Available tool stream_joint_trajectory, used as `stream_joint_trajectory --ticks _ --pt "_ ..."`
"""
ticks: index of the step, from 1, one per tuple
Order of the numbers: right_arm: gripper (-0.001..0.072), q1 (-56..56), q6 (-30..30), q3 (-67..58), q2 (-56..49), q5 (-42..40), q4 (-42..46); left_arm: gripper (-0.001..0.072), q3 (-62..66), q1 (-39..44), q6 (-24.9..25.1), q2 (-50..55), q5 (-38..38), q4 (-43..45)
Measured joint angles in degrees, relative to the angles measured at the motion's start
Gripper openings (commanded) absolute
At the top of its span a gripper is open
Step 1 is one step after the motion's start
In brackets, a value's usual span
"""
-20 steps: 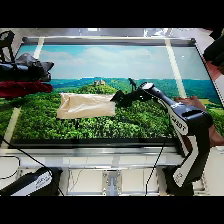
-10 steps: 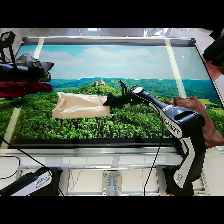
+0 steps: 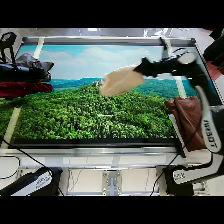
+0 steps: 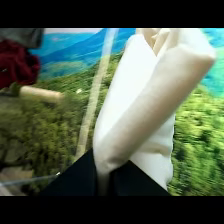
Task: Fold the shirts.
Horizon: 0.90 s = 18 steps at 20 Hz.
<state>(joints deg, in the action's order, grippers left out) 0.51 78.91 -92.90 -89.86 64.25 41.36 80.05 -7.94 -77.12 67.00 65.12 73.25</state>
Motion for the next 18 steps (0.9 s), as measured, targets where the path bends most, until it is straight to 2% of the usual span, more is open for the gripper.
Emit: stream_joint_trajectory --ticks 4,7,11,15,16,17,18 --pt "0.0013 15.5 3.7 -0.1 10.6 9.0 11.6 0.0017 0.0 0.1 0.0 0.0 0.1 -1.1" --pt "0.0013 27.3 4.2 5.2 20.2 15.5 18.1 0.0017 0.0 0.1 0.0 0.0 0.1 -1.9" --pt "0.0013 45.0 1.4 23.1 36.6 19.1 21.8 0.0017 0.0 0.1 0.0 0.0 0.1 -2.7" --pt "0.0035 58.4 -0.8 44.4 49.3 18.3 23.9 0.0017 0.0 0.1 0.0 0.0 0.1 -3.0" --pt "0.0173 60.0 -1.1 48.1 50.7 18.3 25.1 0.0017 0.0 0.1 0.0 0.0 0.1 -3.0" --pt "0.0359 61.2 -1.3 50.9 51.9 18.6 26.9 0.0017 0.0 0.1 0.0 0.0 0.1 -3.0" --pt "0.0456 62.0 -1.3 52.4 52.7 19.4 28.0 0.0017 0.0 0.1 0.0 0.0 0.1 -3.0"
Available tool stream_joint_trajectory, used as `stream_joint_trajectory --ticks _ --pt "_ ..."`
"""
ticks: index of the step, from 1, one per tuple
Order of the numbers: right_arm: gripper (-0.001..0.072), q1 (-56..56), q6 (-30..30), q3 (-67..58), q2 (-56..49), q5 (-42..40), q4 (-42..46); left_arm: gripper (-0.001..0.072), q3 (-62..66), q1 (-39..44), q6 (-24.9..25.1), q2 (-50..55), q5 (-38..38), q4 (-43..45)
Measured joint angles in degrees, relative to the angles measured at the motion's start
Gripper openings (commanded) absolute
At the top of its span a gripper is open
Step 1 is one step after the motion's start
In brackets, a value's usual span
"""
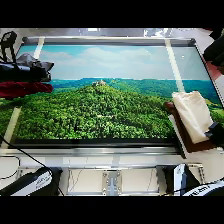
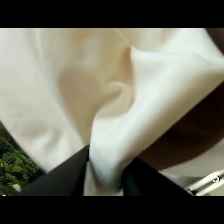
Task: Fold the shirts.
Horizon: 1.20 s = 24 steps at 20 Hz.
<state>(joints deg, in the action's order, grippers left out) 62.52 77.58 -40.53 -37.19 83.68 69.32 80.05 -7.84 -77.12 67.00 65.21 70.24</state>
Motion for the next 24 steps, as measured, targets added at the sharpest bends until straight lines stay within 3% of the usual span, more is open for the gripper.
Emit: stream_joint_trajectory --ticks 3,5,6,8,9,12,15,20,24 --pt "0.0451 1.4 2.3 -3.1 1.3 1.7 -0.1 0.0017 0.0 0.0 0.0 0.0 0.0 0.0" --pt "0.0446 1.8 3.8 -9.7 1.7 2.0 -5.1 0.0017 0.0 0.0 0.0 0.0 0.0 0.0" --pt "0.0346 1.8 4.2 -13.4 1.9 1.3 -9.1 0.0017 0.0 0.0 0.0 0.0 0.0 0.0" --pt "0.0062 0.1 3.5 -19.0 2.0 -0.8 -20.1 0.0017 0.0 0.0 0.0 0.0 0.0 0.0" --pt "0.0017 -1.9 2.0 -20.7 2.0 -1.6 -25.8 0.0017 0.0 0.0 0.0 0.0 0.0 0.0" --pt "0.0016 -12.6 -2.6 -23.4 1.2 -3.6 -36.3 0.0017 0.0 0.0 0.0 0.0 0.2 0.0" --pt "0.0017 -27.2 -6.4 -23.8 -1.0 -4.6 -39.2 0.0017 0.0 0.0 0.0 0.0 0.5 0.0" --pt "0.0017 -48.5 -9.7 -24.1 -7.5 -7.5 -33.3 0.0017 0.0 0.0 0.0 0.0 0.6 0.0" --pt "0.0017 -55.2 -10.3 -24.2 -11.1 -8.9 -30.1 0.0018 0.0 0.0 0.0 0.0 0.7 0.0"
